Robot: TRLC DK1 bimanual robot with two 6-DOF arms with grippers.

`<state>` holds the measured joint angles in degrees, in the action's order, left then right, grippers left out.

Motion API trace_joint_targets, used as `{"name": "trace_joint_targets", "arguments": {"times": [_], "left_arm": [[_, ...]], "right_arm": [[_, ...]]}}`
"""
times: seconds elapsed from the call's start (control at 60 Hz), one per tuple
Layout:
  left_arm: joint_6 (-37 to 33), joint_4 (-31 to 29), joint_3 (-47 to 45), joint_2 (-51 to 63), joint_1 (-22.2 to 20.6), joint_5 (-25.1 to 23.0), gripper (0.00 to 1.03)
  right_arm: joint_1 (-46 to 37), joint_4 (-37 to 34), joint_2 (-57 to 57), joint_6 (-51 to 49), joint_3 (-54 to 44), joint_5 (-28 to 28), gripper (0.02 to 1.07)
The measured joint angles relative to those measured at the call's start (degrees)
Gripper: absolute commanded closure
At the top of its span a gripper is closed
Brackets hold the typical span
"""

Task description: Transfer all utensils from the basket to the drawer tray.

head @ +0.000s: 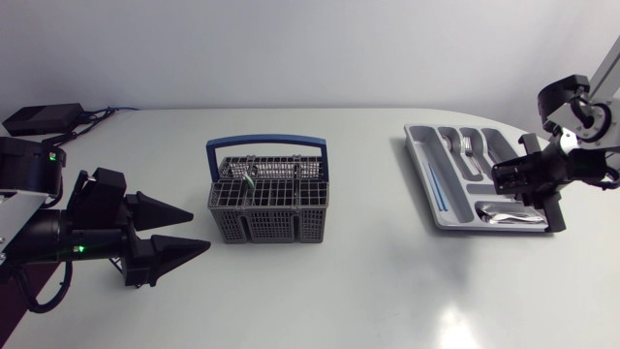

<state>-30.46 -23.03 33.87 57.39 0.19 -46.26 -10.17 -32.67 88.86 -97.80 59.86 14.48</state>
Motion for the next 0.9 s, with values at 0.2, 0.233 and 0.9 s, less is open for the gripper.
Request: {"name": "trace_joint_targets", "arguments": {"times": [0.2, 0.233, 0.9], "left_arm": [[0.0, 0.0, -0.2, -0.1, 0.0, 0.0, 0.05], [0.0, 0.0, -0.3, -0.1, 0.0, 0.0, 0.05], [0.0, 0.0, -0.5, -0.2, 0.0, 0.0, 0.05]], "right_arm": [[1.7, 1.7, 3.9, -1.2, -2.5, 2.3, 0.84], [2.1, 2.0, 3.9, -1.3, -2.9, 2.3, 0.81], [1.7, 3.8, 1.1, 0.5, -6.4, -5.0, 0.5]]}}
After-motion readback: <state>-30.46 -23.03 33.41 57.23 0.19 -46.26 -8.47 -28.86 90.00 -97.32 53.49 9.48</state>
